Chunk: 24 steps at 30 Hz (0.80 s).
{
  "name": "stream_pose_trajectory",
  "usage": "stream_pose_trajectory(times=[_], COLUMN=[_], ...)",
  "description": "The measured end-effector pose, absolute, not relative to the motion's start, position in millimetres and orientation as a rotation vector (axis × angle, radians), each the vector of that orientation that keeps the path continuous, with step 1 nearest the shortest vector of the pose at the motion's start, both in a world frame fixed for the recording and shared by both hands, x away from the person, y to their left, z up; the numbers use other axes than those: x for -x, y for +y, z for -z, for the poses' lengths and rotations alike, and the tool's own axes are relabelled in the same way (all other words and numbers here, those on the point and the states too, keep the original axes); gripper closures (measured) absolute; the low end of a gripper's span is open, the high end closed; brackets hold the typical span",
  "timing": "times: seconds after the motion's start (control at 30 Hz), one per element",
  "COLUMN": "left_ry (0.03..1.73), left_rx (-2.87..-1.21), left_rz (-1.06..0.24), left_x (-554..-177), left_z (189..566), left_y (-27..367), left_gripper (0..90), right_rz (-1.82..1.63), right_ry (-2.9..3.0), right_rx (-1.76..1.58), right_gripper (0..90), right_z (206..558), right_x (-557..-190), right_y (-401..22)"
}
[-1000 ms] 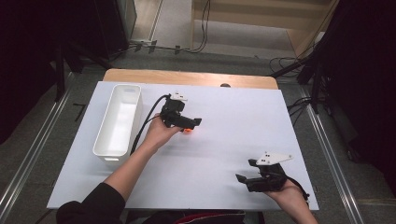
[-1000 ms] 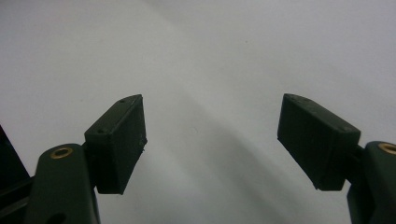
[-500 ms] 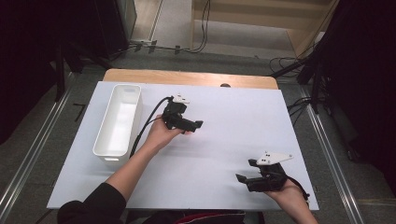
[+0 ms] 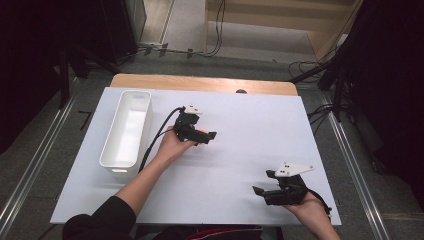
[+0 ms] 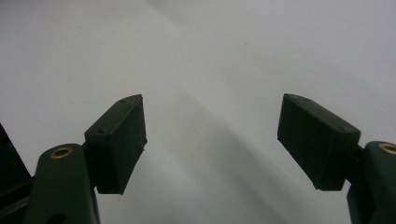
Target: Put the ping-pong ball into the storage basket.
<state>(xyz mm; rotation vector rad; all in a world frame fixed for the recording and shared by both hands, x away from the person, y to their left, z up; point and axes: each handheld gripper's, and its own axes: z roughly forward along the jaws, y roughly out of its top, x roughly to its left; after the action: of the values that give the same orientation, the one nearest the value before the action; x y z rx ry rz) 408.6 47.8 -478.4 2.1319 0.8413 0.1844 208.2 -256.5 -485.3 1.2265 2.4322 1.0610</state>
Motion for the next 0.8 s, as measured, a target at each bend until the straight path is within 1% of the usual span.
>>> stream_pose_trajectory(times=[0.1, 0.5, 0.67, 0.8], left_ry=[0.831, 0.86, 0.859, 0.874], left_rx=[-2.16, -2.169, -2.197, -2.204], left_rz=[-0.192, -0.197, -0.241, -0.249], left_x=[-408.4, -407.9, -408.0, -408.5], left_z=[481.2, 495.3, 500.2, 505.4], left_y=[47.0, 50.2, 50.4, 51.9], left_gripper=[5.1, 5.1, 5.1, 5.1], right_rz=[-1.063, -1.062, -1.061, -1.056], right_ry=[2.435, 2.436, 2.435, 2.434], right_rx=[-1.218, -1.203, -1.205, -1.219], right_gripper=[22.1, 22.1, 22.1, 22.1], right_z=[485.0, 484.6, 484.4, 484.2], right_x=[-208.1, -208.1, -207.8, -207.3], right_y=[-256.8, -256.8, -256.8, -257.2])
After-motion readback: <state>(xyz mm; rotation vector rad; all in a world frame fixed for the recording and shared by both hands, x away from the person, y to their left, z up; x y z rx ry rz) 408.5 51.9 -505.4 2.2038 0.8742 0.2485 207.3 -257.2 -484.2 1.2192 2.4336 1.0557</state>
